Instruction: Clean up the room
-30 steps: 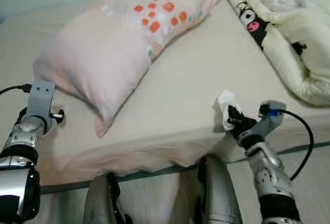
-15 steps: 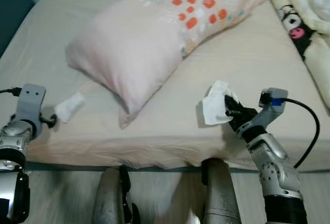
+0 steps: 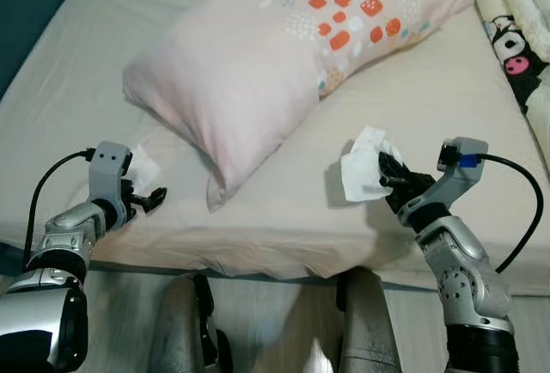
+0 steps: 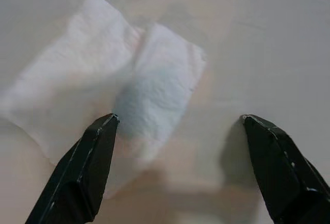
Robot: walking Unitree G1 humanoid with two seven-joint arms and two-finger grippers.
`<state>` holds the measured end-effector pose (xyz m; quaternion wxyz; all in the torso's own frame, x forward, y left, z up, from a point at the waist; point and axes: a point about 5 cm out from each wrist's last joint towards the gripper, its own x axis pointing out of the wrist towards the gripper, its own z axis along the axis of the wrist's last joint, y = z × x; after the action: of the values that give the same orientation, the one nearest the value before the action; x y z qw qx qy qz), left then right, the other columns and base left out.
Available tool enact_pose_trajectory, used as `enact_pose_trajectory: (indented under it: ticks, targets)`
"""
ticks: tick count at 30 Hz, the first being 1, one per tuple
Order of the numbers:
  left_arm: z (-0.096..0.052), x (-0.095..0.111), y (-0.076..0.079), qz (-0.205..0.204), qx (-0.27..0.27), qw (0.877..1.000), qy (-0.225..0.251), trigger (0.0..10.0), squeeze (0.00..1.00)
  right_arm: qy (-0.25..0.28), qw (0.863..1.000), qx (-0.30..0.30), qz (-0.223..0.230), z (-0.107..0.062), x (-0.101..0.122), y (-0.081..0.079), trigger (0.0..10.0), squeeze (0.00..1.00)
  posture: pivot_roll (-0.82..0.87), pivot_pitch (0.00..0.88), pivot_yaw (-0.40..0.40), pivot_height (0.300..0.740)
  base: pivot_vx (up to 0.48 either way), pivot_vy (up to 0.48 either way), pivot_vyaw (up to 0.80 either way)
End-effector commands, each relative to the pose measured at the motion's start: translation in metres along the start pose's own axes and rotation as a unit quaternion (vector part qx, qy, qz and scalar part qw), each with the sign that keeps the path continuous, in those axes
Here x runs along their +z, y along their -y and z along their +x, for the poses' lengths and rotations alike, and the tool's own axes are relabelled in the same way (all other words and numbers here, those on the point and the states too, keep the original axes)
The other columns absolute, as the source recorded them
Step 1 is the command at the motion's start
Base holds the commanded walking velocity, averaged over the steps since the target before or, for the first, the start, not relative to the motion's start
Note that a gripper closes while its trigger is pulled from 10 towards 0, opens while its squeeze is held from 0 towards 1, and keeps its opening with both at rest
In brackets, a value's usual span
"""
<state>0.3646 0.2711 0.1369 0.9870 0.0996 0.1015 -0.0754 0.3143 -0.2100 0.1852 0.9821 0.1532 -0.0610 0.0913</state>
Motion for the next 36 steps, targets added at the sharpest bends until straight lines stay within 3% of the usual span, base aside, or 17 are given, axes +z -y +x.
enact_pose_trajectory:
  ticks: [1,3,7,14,15,16,21,23,31,33,36]
  targets:
    - [-0.001,-0.008,0.001,0.043,0.025,0.999,-0.017,10.0,0.00,-0.009,1.000,-0.003,0.008,-0.006,-0.003,0.001,10.0,0.00,-0.11,0.439,0.063,0.497,0.000,0.000,0.00]
    - [-0.001,-0.008,0.001,0.043,0.025,0.999,-0.017,10.0,0.00,-0.009,1.000,-0.003,0.008,-0.006,-0.003,0.001,10.0,0.00,-0.11,0.439,0.063,0.497,0.000,0.000,0.00]
    - [0.004,0.001,0.004,0.092,0.068,0.993,-0.007,10.0,0.00,0.001,1.000,0.003,0.013,-0.007,0.003,-0.004,10.0,0.00,-0.11,0.447,0.065,0.497,0.000,0.000,0.00]
    - [0.007,0.001,0.007,0.111,0.080,0.990,-0.018,10.0,0.00,0.005,1.000,0.004,0.015,-0.008,0.007,-0.007,10.0,0.00,-0.13,0.452,0.070,0.497,0.000,0.000,0.00]
    - [0.008,-0.001,0.009,0.122,0.086,0.988,-0.028,5.5,0.00,0.009,1.000,0.003,0.015,-0.009,0.009,-0.007,10.0,0.00,-0.13,0.453,0.070,0.497,0.000,0.000,0.00]
    - [0.008,-0.003,0.009,0.132,0.100,0.986,-0.036,0.0,0.00,0.012,1.000,0.001,0.015,-0.010,0.012,-0.007,10.0,0.00,-0.13,0.455,0.071,0.497,0.000,0.000,0.00]
    - [0.009,-0.003,0.010,0.137,0.108,0.984,-0.040,0.0,0.00,0.015,1.000,-0.001,0.015,-0.011,0.014,-0.006,10.0,0.00,-0.14,0.456,0.071,0.497,0.000,0.000,0.00]
    - [0.008,-0.006,0.009,0.157,0.121,0.979,-0.050,0.0,0.00,0.021,1.000,-0.005,0.014,-0.012,0.019,-0.006,10.0,0.00,-0.14,0.455,0.071,0.497,0.000,0.000,0.00]
    - [-0.002,-0.013,-0.010,0.181,0.189,0.963,-0.067,0.0,0.00,0.034,0.999,-0.004,0.013,-0.013,0.029,-0.008,10.0,0.00,-0.17,0.446,0.071,0.497,0.000,0.000,0.00]
    - [-0.007,-0.005,-0.023,0.152,0.233,0.960,-0.044,0.0,0.00,0.036,0.999,-0.002,0.010,-0.013,0.029,-0.009,10.0,0.00,-0.17,0.426,0.074,0.497,0.000,0.000,0.00]
    - [-0.015,0.014,-0.047,0.063,0.301,0.951,0.006,0.0,0.00,0.039,0.999,-0.002,0.005,-0.013,0.031,-0.007,10.0,0.00,-0.17,0.403,0.069,0.497,0.000,0.000,0.00]
